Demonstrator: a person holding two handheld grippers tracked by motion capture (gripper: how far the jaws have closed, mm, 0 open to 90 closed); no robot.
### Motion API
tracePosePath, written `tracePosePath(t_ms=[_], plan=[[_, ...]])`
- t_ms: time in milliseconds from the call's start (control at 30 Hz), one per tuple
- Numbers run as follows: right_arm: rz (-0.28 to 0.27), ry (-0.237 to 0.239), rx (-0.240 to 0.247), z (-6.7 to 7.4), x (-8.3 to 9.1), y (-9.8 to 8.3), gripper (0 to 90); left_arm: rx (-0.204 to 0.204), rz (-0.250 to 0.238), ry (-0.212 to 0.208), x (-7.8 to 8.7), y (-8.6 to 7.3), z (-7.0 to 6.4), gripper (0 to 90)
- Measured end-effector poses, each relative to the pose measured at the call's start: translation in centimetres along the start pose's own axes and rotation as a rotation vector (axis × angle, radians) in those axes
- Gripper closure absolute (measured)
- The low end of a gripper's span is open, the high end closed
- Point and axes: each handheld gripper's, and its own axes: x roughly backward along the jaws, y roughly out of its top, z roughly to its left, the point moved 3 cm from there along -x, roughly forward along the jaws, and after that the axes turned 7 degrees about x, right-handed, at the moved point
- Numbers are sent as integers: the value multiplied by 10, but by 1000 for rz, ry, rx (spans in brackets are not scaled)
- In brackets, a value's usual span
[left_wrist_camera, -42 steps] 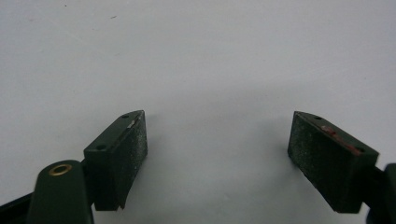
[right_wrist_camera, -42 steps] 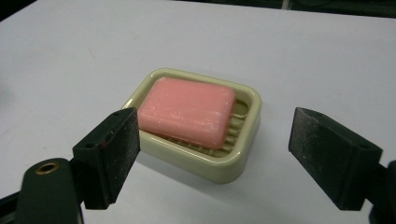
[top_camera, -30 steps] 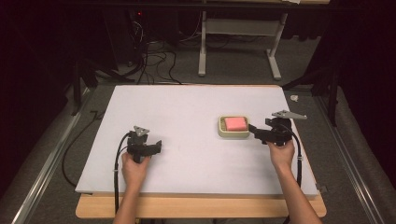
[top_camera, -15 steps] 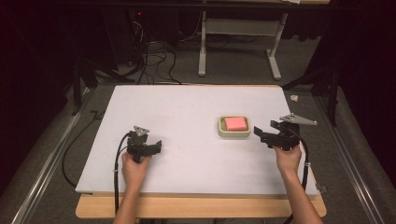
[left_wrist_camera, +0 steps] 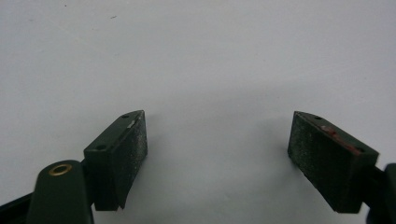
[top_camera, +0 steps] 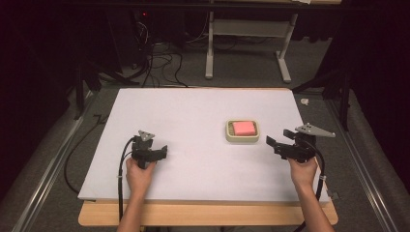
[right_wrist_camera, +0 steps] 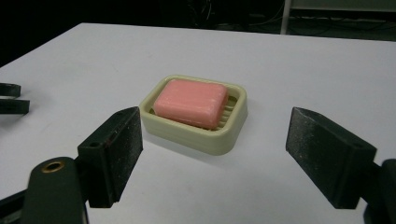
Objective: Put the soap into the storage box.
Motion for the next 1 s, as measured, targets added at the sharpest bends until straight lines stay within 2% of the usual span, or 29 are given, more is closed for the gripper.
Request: tracePosePath(t_ms=[667,1000], plan=[[-23,39,6,16,14,-14,194,0,0,0,0,0,0,205],[-16,56,14,24,13,-21,194,-1,0,0,0,0,0,205]])
